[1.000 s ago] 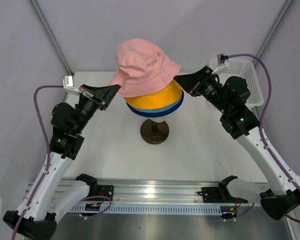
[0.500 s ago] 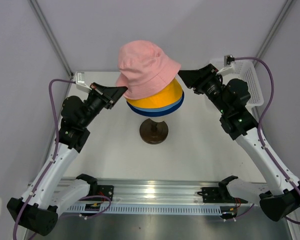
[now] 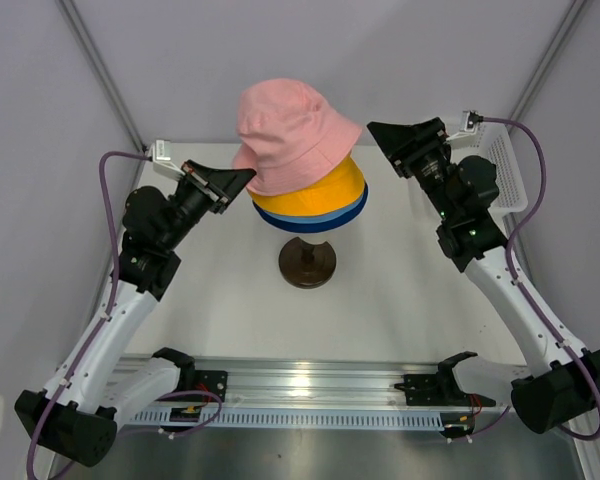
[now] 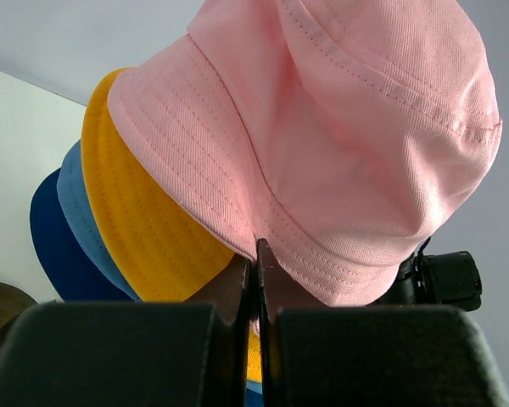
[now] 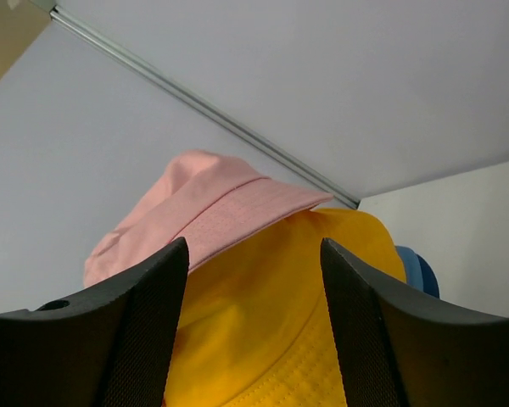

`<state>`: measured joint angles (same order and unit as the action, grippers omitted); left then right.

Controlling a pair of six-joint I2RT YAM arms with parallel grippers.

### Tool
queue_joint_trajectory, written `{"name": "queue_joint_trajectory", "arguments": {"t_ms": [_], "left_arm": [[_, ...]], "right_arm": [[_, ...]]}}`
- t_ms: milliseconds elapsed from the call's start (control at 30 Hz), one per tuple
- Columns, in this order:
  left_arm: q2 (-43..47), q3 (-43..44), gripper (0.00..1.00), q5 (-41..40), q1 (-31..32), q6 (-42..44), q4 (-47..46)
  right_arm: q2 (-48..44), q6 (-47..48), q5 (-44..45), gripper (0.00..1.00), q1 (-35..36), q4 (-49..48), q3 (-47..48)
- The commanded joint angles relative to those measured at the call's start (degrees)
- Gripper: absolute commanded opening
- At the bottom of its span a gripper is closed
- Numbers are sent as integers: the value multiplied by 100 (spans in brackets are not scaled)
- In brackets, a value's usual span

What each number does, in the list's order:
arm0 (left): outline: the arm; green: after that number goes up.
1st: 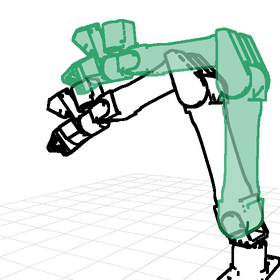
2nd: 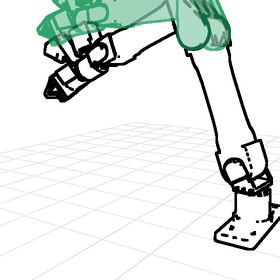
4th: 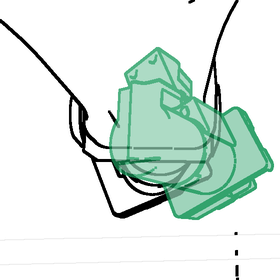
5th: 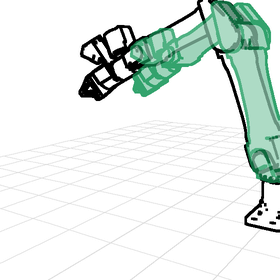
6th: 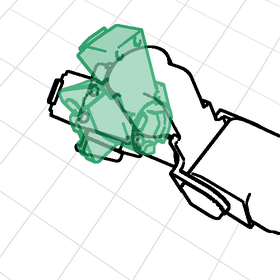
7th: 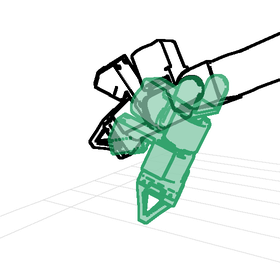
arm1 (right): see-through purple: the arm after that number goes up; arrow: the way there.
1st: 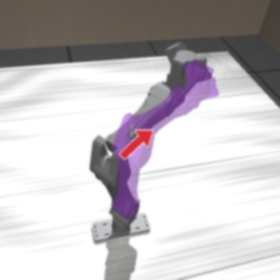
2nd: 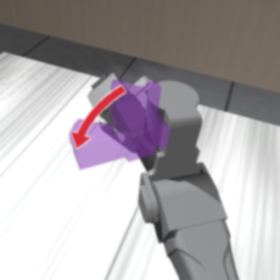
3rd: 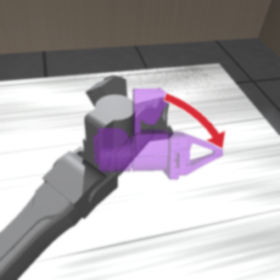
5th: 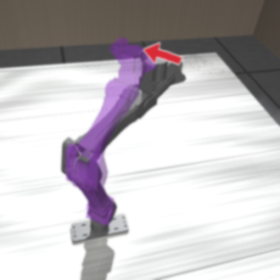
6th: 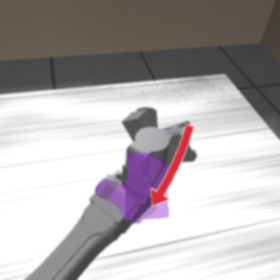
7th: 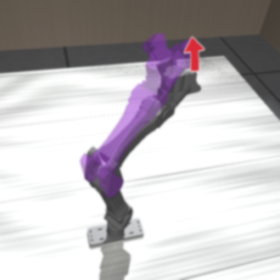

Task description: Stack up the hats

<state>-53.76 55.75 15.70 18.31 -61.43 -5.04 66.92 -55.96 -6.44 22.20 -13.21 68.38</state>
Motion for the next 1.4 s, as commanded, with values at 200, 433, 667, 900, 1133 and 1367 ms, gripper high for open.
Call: {"name": "queue_joint_trajectory", "arguments": {"t_ms": [200, 433, 667, 900, 1133, 1367], "left_arm": [[-117, 235, 1, 117, 24, 166, -164], [-74, 261, 1, 91, 24, 210, -164], [-21, 323, 1, 12, 24, 316, -103], [67, 428, 2, -190, 24, 587, 64], [6, 797, 3, 11, 24, 1282, 819], [-152, 675, 4, -67, 15, 1361, 969]], "right_arm": [[383, -1520, -489, 69, 48, -1323, -220], [822, -1936, -701, 67, 153, -1887, -150], [867, -1647, -763, 16, 153, -1852, 44], [463, -795, -464, 0, 153, -1132, 44], [-2, -512, -490, 0, 118, -543, -351], [-188, -126, -455, 0, -4, -182, -721]]}}
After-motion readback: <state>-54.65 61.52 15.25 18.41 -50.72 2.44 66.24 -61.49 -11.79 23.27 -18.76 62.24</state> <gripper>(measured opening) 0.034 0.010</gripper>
